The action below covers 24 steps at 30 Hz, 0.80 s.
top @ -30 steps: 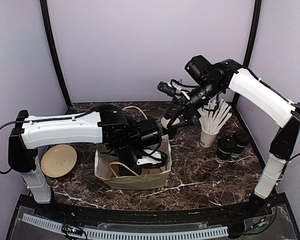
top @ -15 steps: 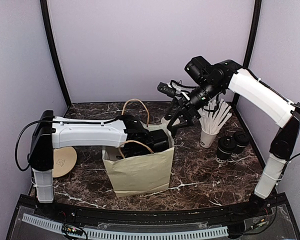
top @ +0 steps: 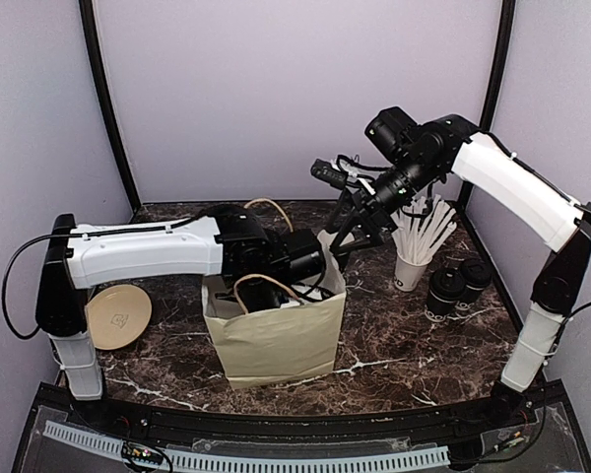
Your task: Pack the takeout coffee
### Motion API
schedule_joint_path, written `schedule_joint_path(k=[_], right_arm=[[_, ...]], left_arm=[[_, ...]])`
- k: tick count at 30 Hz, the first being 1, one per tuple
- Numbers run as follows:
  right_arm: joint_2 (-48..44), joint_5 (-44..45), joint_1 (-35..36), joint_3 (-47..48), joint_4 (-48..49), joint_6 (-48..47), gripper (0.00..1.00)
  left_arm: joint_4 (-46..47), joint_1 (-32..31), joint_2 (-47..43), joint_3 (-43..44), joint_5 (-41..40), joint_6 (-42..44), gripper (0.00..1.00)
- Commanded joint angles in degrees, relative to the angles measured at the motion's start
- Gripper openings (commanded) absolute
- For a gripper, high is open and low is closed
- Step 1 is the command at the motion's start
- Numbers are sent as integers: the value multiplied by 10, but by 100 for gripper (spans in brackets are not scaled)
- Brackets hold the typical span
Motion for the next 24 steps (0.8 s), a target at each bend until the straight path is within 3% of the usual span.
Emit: schedule_joint_path(k=[1,14,18,21,24], right_arm=[[0,14,-7,18,-10,-2,76],[-14,7,-49,24,-26,-15,77],[-33,0,-49,10,-32,-26,76],[-62,5,-49,-13,-24,-35,75],[-93,-16,-40,-43,-9,-57,73]], left_arm=[[6,1,-84,29,2,-5,70],[77,9,-214,149,39,48,69],[181,29,-286,120,45,44,69],[244,58,-331,55,21,33,79],[288,118,-358,6,54,21,86]])
